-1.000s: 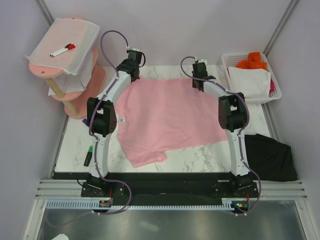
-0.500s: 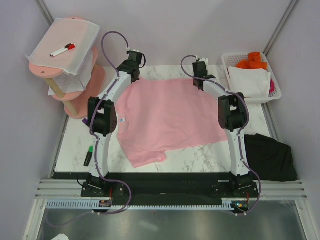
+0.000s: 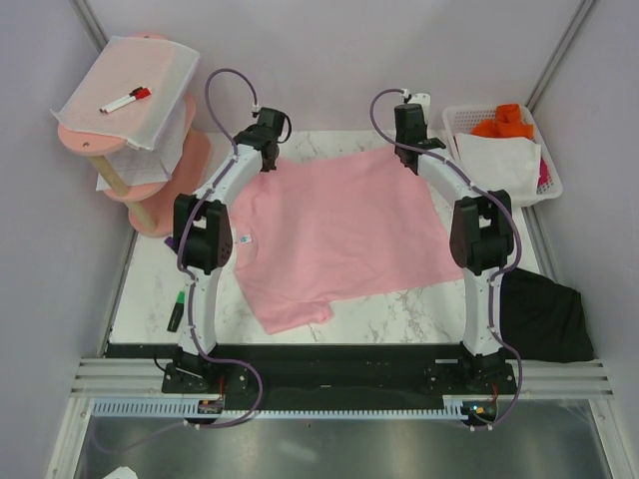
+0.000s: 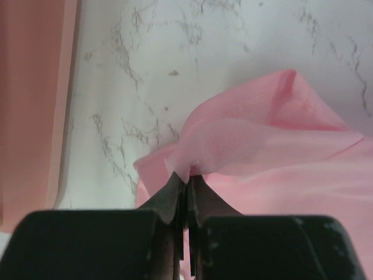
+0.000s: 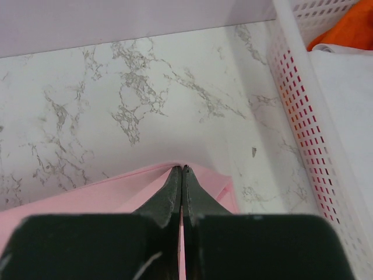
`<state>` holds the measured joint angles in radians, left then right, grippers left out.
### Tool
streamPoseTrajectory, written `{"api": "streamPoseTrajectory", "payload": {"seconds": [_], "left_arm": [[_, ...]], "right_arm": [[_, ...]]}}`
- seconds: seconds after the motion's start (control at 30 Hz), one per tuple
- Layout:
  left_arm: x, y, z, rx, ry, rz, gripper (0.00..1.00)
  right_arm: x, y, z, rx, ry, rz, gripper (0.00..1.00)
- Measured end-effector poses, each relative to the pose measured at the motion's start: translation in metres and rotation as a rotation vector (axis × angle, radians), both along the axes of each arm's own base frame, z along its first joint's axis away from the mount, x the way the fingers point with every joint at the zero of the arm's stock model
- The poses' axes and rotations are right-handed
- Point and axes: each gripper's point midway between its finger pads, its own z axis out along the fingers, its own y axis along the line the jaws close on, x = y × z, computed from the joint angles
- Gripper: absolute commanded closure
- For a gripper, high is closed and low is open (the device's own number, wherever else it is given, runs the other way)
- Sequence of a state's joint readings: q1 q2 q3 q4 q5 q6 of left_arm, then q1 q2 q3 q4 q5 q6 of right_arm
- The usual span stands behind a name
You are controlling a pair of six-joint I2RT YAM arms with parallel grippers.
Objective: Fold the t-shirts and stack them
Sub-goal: Fold the flattened tshirt in 1/3 of the way
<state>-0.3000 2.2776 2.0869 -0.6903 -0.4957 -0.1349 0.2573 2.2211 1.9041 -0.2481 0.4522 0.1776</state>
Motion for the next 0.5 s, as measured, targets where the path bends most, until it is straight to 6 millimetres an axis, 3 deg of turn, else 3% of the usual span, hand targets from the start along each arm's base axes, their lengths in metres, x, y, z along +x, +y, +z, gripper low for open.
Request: {"api": "streamPoseTrajectory", "payload": {"seconds": [0.13, 0.5], "left_arm": [[-0.024, 0.002, -0.01, 0.006, 0.069, 0.012, 0.98], [-0.091, 0.003, -0.038, 0.001, 0.211, 0.049, 0.98]], "right_arm": [[-0.006, -0.007, 0.006, -0.017, -0.001, -0.026, 1.0], [-0.043, -0.025, -0.038, -0.096, 0.177, -0.076, 1.0]]}}
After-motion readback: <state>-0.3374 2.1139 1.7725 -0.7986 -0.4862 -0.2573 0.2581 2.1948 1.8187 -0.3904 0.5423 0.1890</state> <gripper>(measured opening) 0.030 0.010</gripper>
